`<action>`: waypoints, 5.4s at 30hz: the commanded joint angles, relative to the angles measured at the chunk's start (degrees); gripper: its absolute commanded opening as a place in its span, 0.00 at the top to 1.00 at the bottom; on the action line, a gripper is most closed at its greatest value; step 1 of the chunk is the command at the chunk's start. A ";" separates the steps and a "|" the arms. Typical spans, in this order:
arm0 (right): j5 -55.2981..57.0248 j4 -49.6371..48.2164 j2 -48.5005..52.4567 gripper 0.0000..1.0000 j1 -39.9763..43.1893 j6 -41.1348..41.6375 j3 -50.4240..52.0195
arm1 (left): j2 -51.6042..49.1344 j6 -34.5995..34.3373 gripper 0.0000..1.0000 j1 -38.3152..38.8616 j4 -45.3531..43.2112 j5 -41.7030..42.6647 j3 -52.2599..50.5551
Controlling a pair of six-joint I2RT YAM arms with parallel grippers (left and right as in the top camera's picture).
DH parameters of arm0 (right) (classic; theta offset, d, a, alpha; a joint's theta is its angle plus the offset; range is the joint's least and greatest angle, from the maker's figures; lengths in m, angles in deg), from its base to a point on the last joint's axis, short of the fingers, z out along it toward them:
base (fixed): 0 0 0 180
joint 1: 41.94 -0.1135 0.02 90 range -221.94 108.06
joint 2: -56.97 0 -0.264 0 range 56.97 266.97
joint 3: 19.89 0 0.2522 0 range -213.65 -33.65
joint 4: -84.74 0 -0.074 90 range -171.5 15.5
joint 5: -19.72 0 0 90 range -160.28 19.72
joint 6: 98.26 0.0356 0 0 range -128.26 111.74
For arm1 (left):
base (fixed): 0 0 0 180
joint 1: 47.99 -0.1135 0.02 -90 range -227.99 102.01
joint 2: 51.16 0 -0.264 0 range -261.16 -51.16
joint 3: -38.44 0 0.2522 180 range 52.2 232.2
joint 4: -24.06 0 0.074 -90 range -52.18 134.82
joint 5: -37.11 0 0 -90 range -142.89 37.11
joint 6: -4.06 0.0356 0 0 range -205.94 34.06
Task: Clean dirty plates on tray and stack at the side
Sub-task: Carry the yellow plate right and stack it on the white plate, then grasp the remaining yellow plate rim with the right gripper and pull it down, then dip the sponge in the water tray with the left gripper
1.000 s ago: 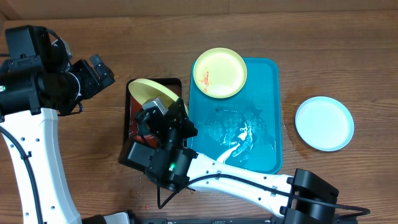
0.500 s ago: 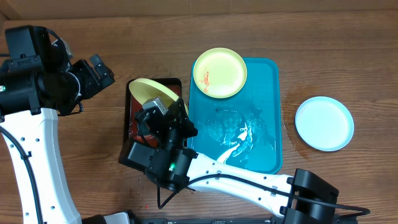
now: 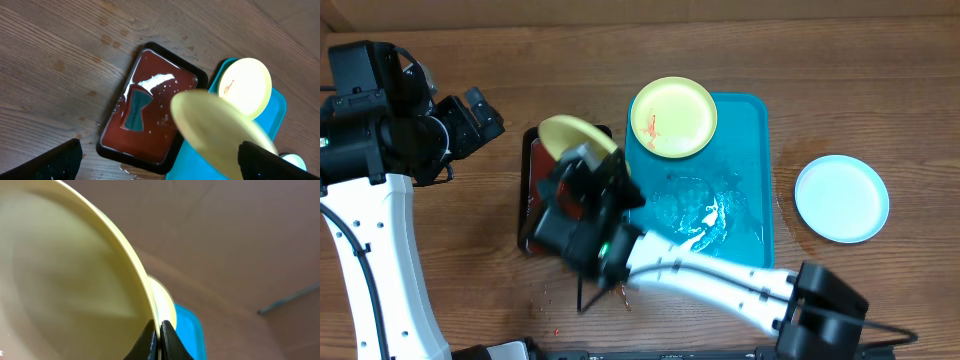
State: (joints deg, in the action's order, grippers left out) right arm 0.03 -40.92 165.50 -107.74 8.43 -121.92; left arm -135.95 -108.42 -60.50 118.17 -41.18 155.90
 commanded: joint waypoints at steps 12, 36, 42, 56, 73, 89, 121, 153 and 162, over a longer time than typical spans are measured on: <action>-75.30 7.69 -19.34 0.96 36.72 13.18 -5.46 | 0.09 0.20 0.00 -0.22 0.02 -0.74 0.66; -75.43 15.37 -18.27 0.96 95.23 14.43 29.86 | 0.09 0.20 0.00 -0.22 0.02 -0.74 0.66; -75.54 15.39 -18.58 0.44 94.62 14.43 28.72 | 0.09 0.20 0.00 -0.22 0.02 -0.74 0.66; -88.41 14.75 -31.19 0.39 72.72 -3.74 19.82 | 0.09 0.20 0.00 -0.22 0.00 -0.74 0.66; -69.72 -25.94 -5.22 0.17 48.28 -3.67 20.02 | 0.09 0.20 0.00 -0.22 0.02 -0.74 0.66; -69.07 -32.54 8.11 0.96 48.78 -3.19 19.93 | 0.09 0.20 0.00 -0.22 0.02 -0.74 0.66; -68.08 -12.46 -21.77 0.96 40.79 28.41 41.90 | 0.09 0.13 0.00 -0.22 0.00 -0.72 0.66; -70.34 6.49 -34.58 0.62 41.11 3.52 33.11 | -5.70 3.15 0.17 15.43 -10.40 -9.27 -25.38; -73.20 5.88 -29.83 0.62 41.11 1.49 33.11 | -14.97 3.13 0.29 17.29 -19.26 -13.05 -32.17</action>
State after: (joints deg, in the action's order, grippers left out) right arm -71.80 -34.54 135.82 -67.05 11.18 -88.92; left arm -146.97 -104.75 -44.13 100.69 -51.68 126.26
